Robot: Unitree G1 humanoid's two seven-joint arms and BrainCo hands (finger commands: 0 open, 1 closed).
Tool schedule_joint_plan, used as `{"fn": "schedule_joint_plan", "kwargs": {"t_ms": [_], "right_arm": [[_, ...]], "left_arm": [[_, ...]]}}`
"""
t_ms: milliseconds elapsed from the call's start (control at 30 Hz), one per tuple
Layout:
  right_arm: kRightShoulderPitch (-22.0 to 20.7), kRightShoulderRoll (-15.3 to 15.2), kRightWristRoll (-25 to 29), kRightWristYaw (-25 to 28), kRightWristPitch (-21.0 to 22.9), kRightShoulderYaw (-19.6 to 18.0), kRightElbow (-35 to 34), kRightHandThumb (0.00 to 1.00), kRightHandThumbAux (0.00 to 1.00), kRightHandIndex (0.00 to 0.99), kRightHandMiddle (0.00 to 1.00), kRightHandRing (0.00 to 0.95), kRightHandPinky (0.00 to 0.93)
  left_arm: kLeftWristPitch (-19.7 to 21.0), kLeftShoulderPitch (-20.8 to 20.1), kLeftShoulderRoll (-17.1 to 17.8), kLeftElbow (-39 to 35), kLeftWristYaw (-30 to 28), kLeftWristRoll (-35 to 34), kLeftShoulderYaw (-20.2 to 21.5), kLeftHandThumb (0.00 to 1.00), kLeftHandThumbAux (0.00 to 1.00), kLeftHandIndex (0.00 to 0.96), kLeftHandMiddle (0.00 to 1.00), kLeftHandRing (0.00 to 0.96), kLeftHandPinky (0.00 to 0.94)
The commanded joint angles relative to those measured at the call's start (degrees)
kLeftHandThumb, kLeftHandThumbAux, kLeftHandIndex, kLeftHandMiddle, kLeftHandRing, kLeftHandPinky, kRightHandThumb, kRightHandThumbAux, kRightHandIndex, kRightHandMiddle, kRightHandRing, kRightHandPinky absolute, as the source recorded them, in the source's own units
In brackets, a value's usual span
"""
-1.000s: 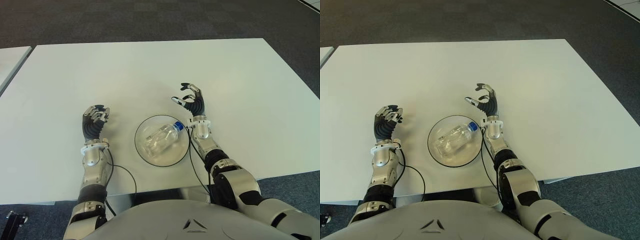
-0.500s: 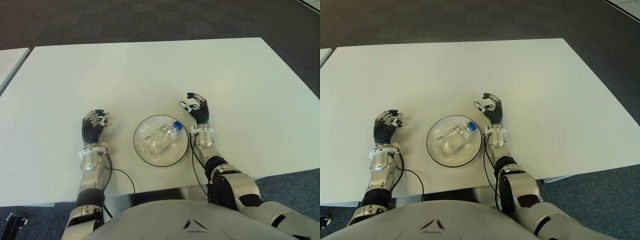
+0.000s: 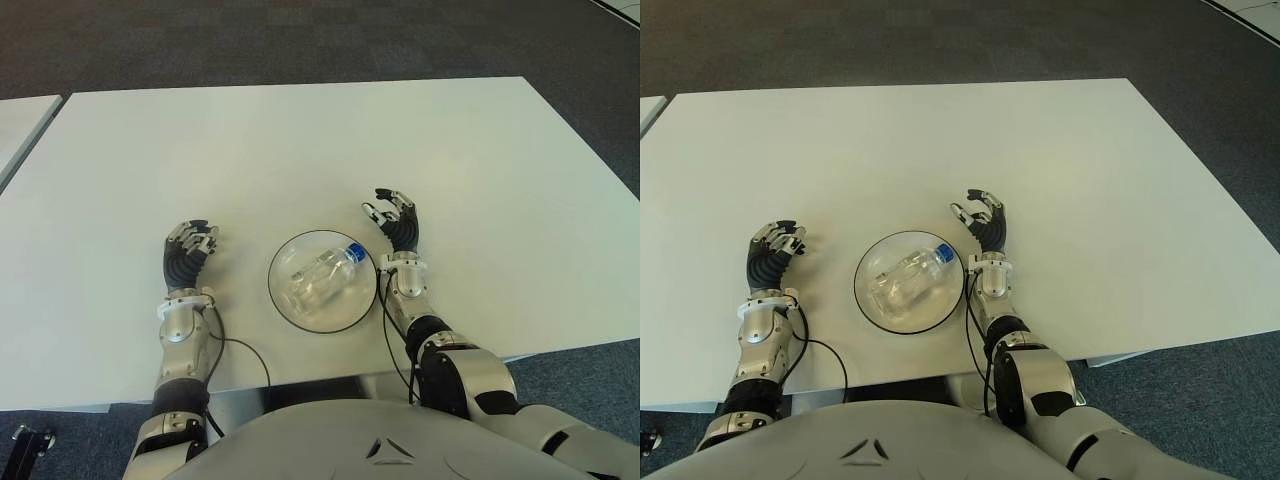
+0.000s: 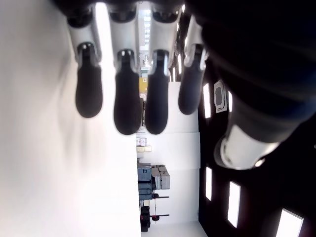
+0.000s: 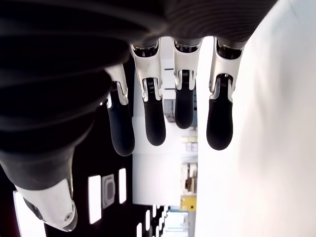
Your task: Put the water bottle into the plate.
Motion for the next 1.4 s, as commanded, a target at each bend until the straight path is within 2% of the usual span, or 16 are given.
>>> {"fn": "schedule_joint_plan", "kwargs": {"t_ms": [33, 267, 433, 633, 933, 1233, 1400], "right_arm": [[1.66, -0.90, -0.33, 0.20, 1.11, 0.22, 0.39, 0.707, 0.726, 0.435, 0.712, 0.717, 0.727], [2.29, -3.27, -2.31, -0.15, 3.90, 1.58, 0.40, 0.705, 0.728, 0.435, 0.705, 0.714, 0.729], [2.35, -4.11, -3.55, -1.02, 5.41, 2.67, 0.02, 0.704, 0.730, 0.435, 0.698, 0.711, 0.727], [2.13, -5.25, -5.82, -3.68, 6.97, 4.50, -1.01, 0.703, 0.731, 0.434, 0.685, 0.701, 0.721], [1.90, -6.45, -7.34, -4.65, 9.47, 6.10, -2.65, 0.703, 0.732, 0.434, 0.683, 0.704, 0.728], [1.64, -7.90, -8.89, -6.26, 11.08, 7.29, -4.13, 0.702, 0.732, 0.434, 0.680, 0.704, 0.728], [1.60, -8.52, -9.35, -6.86, 10.45, 7.65, -5.90, 0.703, 0.731, 0.435, 0.684, 0.702, 0.711]], "left_arm": [[1.64, 0.86, -0.39, 0.54, -1.18, -0.48, -0.74, 0.834, 0.679, 0.401, 0.496, 0.614, 0.596], [1.95, 0.69, -0.89, 0.38, -0.65, -0.39, -0.73, 0.834, 0.678, 0.403, 0.494, 0.606, 0.587], [3.63, 0.67, -1.42, -0.47, -0.50, -1.00, -0.57, 0.834, 0.678, 0.404, 0.494, 0.601, 0.581], [2.81, 0.63, -1.19, -0.38, -0.37, 0.04, -0.87, 0.834, 0.677, 0.405, 0.495, 0.598, 0.581], [4.23, 0.27, -1.11, -0.78, -0.50, -0.57, -0.76, 0.834, 0.677, 0.403, 0.498, 0.597, 0.577], [4.60, -0.51, -0.95, -0.47, 0.05, -0.31, -0.58, 0.834, 0.677, 0.403, 0.499, 0.592, 0.568], [5.90, -0.63, -1.27, -1.49, 0.39, -0.69, -0.36, 0.835, 0.677, 0.406, 0.494, 0.582, 0.557]]}}
